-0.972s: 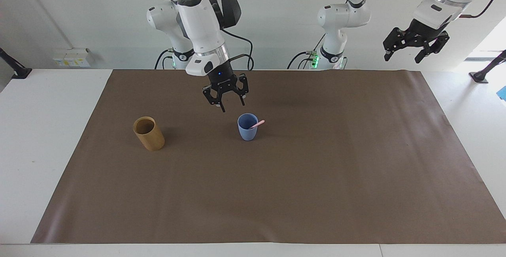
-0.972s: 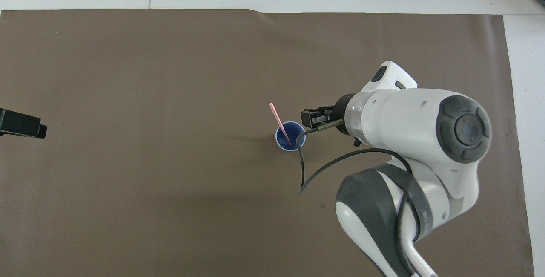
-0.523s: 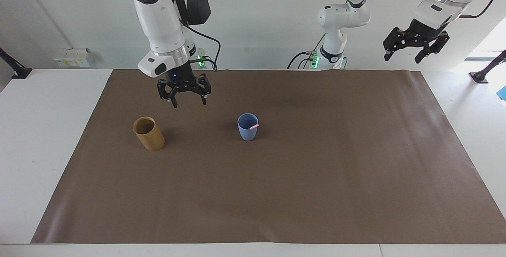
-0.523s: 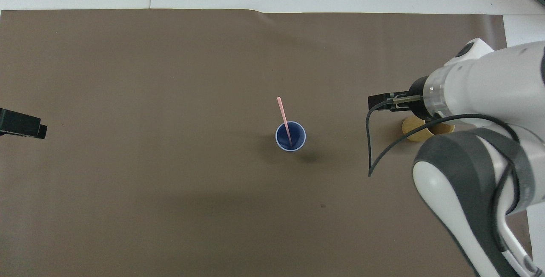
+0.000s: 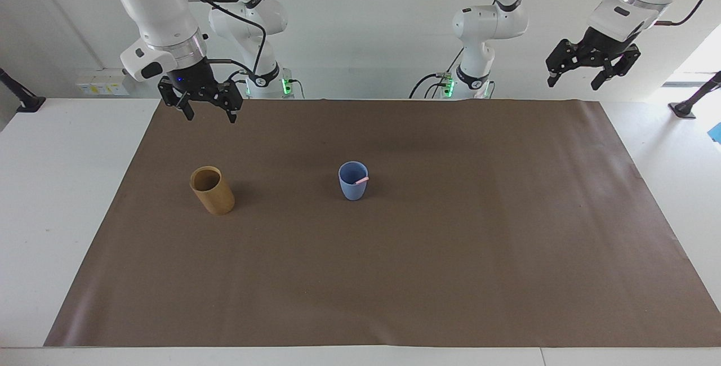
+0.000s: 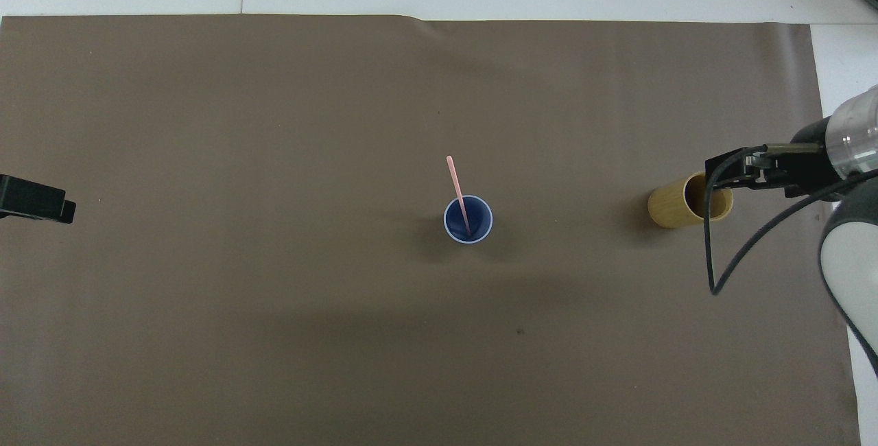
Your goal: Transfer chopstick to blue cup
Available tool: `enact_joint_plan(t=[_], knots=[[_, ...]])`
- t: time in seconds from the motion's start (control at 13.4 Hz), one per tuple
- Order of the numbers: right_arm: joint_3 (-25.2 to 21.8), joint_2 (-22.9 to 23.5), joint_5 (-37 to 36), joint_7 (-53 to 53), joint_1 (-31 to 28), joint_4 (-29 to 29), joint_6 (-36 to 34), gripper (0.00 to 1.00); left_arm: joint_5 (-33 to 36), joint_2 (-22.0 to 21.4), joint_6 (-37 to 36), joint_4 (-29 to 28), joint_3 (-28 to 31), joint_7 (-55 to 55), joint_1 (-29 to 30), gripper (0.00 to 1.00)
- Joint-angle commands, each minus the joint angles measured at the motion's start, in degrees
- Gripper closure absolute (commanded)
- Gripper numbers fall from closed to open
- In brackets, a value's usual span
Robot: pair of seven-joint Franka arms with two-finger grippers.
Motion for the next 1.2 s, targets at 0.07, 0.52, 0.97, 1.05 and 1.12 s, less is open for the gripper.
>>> enact_joint_plan(t=[0.07, 0.52, 0.97, 1.05, 1.12], knots=[[0.69, -0.46, -0.25, -0.45, -3.5, -0.53, -1.69, 0.0, -0.07, -0.85, 0.12, -0.33, -0.42, 0.24, 0.83, 0.0], [0.78, -1.43, 0.55, -1.6, -3.87, -2.12, -1.08, 0.0, -0.07, -0.85, 0.12, -0.33, -0.33, 0.24, 0.83, 0.0], [0.78, -1.43, 0.55, -1.42, -3.95, -2.21, -0.72, 0.0, -0.07, -0.85, 0.12, -0.33, -0.42, 0.24, 0.83, 0.0], [0.78, -1.43, 0.55, -1.42, -3.78, -2.13, -0.46, 0.0, -0.07, -0.85, 0.12, -0.33, -0.42, 0.24, 0.83, 0.0], [0.95, -1.34, 0.55, -1.07, -3.6, -2.04, 0.23, 0.0, -0.07, -0.85, 0.12, -0.33, -0.42, 0.24, 0.83, 0.0]])
